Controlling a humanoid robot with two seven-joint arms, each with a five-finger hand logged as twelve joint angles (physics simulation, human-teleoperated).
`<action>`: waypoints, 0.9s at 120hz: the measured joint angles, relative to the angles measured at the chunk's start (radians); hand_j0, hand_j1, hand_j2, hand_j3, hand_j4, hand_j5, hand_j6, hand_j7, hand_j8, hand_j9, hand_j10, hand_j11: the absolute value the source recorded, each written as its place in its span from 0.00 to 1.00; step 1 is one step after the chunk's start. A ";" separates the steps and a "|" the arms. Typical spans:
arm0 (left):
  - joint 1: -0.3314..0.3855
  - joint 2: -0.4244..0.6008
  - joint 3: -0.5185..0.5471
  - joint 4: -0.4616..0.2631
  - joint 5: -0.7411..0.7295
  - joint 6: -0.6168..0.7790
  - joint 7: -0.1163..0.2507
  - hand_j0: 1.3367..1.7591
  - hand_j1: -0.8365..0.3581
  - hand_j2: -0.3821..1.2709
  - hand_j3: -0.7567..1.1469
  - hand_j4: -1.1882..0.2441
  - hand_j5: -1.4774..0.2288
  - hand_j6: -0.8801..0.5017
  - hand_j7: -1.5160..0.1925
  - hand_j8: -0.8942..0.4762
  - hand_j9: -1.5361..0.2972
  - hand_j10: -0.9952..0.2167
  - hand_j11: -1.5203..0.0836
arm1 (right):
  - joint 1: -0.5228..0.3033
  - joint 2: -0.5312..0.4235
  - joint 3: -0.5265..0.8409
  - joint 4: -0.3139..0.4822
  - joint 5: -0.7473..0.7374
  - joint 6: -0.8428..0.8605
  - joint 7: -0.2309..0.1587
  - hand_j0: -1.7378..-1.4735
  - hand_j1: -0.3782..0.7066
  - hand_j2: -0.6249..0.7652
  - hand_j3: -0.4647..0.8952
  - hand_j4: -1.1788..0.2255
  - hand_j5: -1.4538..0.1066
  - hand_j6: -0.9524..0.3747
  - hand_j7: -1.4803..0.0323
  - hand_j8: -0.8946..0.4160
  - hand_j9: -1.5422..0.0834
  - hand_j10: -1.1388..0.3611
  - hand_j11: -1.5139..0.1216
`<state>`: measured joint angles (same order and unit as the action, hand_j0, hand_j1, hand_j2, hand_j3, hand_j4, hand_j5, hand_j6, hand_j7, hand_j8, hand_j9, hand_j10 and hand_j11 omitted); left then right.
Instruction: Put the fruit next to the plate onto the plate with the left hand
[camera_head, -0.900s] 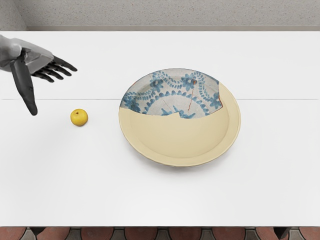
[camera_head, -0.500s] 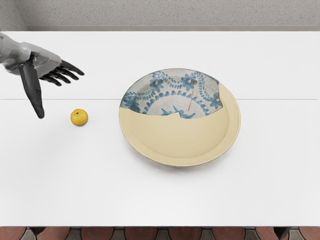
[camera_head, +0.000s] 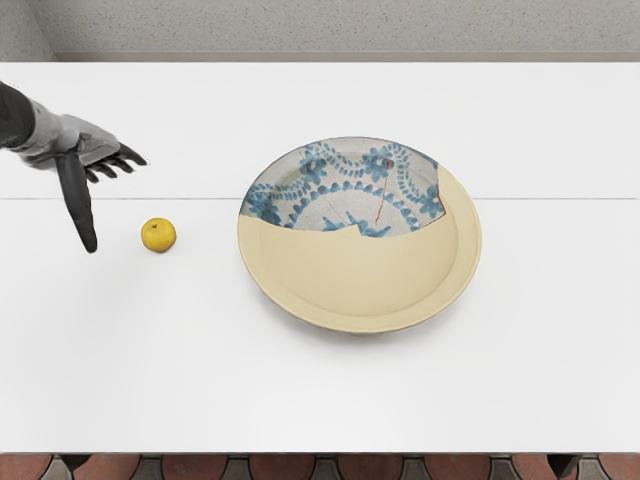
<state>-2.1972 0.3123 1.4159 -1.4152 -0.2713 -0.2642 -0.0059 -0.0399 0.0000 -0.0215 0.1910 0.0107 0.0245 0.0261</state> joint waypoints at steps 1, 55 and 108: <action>0.009 -0.003 -0.006 -0.001 -0.011 0.025 0.010 0.76 0.98 0.23 0.40 0.82 0.86 0.63 0.88 0.64 0.83 0.81 0.94 | 0.000 0.000 0.000 0.000 0.000 0.000 0.000 0.30 0.04 0.45 0.34 0.83 0.92 0.71 0.97 0.67 0.94 0.75 0.92; 0.216 -0.127 -0.212 0.004 0.125 0.461 0.132 0.76 0.98 0.23 0.40 0.82 0.86 0.63 0.88 0.65 0.83 0.81 0.94 | 0.000 0.000 0.000 0.000 0.000 0.000 0.000 0.30 0.04 0.45 0.34 0.83 0.92 0.71 0.97 0.67 0.94 0.75 0.92; 0.339 -0.170 -0.220 0.098 0.165 0.471 0.133 0.76 0.98 0.23 0.40 0.82 0.86 0.63 0.88 0.64 0.83 0.81 0.94 | 0.000 0.000 0.000 0.000 0.000 0.000 0.000 0.30 0.04 0.45 0.34 0.83 0.92 0.71 0.97 0.67 0.94 0.75 0.92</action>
<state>-1.8580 0.1427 1.1959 -1.3173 -0.1059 0.2068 0.1268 -0.0399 0.0000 -0.0215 0.1912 0.0107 0.0245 0.0261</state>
